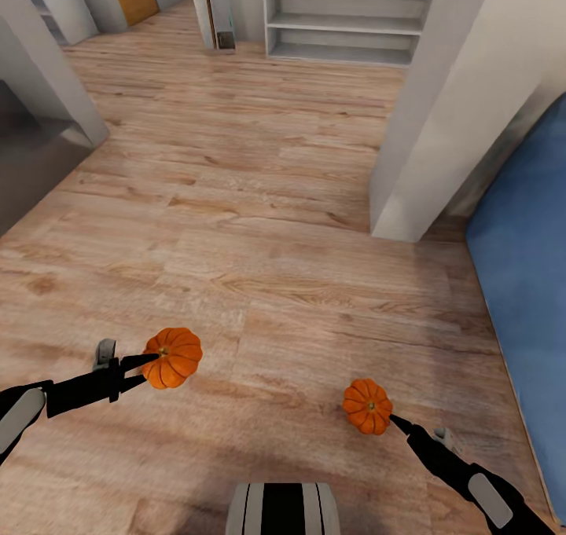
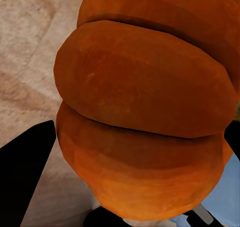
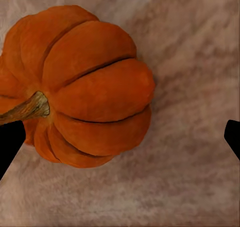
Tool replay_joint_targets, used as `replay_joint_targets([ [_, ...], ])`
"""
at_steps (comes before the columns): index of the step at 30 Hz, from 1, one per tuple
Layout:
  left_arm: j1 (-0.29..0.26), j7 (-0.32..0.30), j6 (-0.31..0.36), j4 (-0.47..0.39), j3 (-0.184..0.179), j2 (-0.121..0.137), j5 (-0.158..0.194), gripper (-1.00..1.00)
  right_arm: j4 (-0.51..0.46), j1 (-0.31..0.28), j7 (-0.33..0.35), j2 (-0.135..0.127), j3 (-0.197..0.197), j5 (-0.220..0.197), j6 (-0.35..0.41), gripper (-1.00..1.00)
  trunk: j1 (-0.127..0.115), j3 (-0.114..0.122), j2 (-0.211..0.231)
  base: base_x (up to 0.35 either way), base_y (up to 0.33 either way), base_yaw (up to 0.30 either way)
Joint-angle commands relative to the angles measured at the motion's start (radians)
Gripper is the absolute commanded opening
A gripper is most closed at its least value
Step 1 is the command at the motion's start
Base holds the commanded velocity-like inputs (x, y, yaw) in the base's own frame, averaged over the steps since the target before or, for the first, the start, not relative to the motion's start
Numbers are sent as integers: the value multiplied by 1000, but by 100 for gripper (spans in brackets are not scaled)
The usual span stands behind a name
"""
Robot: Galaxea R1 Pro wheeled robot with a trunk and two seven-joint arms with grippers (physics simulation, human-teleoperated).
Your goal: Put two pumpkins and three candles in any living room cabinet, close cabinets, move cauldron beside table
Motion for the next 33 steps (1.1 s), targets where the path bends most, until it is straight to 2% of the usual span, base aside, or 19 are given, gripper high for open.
replay_joint_targets([
  [1, -1, -2, 5, 1, -3, 1, 7, -100, 0, 0, 1, 0, -4, -7, 9, 100, 0, -1, 0, 225, 0, 0],
  [14, -1, -2, 5, 2, -3, 1, 6, -100, 0, 0, -21, 0, -4, -8, 9, 100, 0, -1, 0, 124, 6, 0],
  [33, -1, -2, 5, 2, -2, 1, 13, -100, 10, -7, -21, 0, -1, -4, 9, 100, 0, -1, 0, 6, 21, 0],
])
